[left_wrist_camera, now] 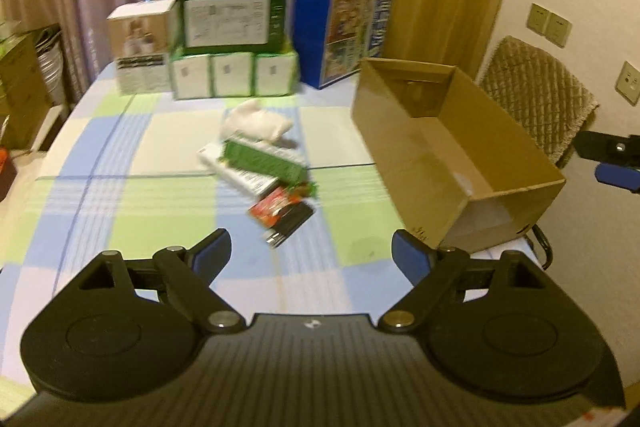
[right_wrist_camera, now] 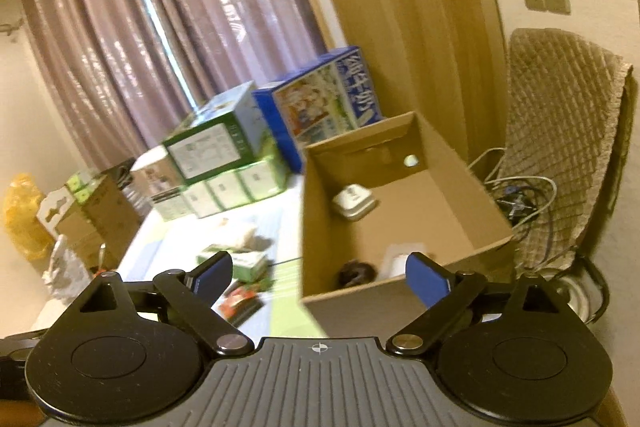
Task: Organize objects
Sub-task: 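Move both open tools back toward the lighter and red snack packet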
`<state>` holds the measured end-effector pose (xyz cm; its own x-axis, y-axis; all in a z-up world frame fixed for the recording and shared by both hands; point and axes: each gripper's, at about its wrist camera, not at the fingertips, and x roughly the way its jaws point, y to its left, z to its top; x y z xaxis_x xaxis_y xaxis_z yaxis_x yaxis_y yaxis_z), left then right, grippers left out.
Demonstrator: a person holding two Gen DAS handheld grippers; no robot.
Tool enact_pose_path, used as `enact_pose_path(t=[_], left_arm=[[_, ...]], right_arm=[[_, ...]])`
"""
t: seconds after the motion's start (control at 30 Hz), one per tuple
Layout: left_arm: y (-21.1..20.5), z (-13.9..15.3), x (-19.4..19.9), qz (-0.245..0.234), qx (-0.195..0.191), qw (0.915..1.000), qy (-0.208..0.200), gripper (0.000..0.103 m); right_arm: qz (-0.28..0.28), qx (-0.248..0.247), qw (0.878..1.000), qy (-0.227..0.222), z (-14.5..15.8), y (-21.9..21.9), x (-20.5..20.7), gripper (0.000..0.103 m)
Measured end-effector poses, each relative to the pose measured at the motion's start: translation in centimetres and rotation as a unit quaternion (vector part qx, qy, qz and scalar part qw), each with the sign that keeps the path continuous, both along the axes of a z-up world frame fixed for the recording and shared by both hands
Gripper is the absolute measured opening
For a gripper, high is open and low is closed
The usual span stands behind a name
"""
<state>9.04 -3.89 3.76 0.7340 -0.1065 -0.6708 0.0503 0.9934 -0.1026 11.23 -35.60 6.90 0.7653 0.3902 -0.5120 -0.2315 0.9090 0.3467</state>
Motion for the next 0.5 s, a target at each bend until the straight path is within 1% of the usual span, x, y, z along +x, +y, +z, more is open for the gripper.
enact_pose_path(t=[0.2, 0.37, 0.5], left_arm=[[2.6, 0.1, -2.4, 0.025, 0.002, 0.9997, -0.002, 0.087], [4.1, 0.0, -3.4, 0.038, -0.001, 0.9993, -0.001, 0.088], [4.4, -0.2, -3.7, 0.041, -0.005, 0.9991, 0.0, 0.088]], right_arm=[[0.032, -0.01, 0.999, 0.004, -0.8, 3.2, -2.5, 0.095], [0.038, -0.009, 0.999, 0.019, -1.8, 4.4, -3.4, 0.095], [0.047, -0.016, 0.998, 0.024, -2.4, 5.2, -4.0, 0.095]])
